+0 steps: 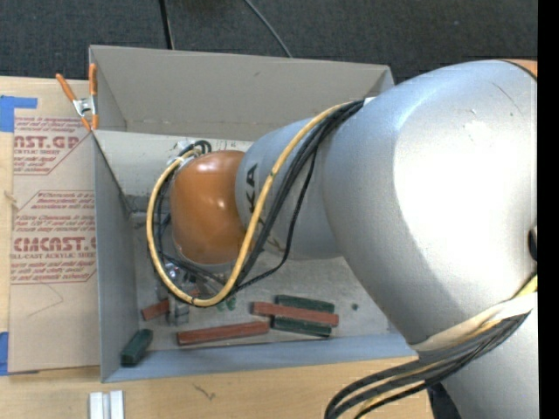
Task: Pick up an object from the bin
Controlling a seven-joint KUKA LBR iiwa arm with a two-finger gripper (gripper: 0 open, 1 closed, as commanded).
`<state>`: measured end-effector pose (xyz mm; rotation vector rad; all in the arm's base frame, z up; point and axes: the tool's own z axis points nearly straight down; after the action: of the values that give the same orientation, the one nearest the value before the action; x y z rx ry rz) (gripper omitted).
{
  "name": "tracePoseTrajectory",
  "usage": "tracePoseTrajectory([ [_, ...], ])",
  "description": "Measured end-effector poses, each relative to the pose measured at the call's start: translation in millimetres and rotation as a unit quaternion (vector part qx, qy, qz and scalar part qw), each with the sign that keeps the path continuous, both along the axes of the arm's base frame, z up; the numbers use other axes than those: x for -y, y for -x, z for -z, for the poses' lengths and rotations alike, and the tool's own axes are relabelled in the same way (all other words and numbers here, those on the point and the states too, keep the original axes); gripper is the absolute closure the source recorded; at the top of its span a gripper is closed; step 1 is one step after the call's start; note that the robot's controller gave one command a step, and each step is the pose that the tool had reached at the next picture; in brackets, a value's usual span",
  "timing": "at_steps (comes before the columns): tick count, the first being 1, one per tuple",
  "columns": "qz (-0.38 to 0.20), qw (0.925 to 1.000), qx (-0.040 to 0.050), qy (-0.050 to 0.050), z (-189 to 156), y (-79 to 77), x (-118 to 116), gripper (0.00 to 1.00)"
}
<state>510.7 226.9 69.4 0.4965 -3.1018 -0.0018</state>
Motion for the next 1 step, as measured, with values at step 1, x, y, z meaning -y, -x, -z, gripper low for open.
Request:
tracePoseTrajectory([
  [1, 0.003, 1.0, -0.0029, 0.002, -50.2, 0.1, 4.6, 1.0],
])
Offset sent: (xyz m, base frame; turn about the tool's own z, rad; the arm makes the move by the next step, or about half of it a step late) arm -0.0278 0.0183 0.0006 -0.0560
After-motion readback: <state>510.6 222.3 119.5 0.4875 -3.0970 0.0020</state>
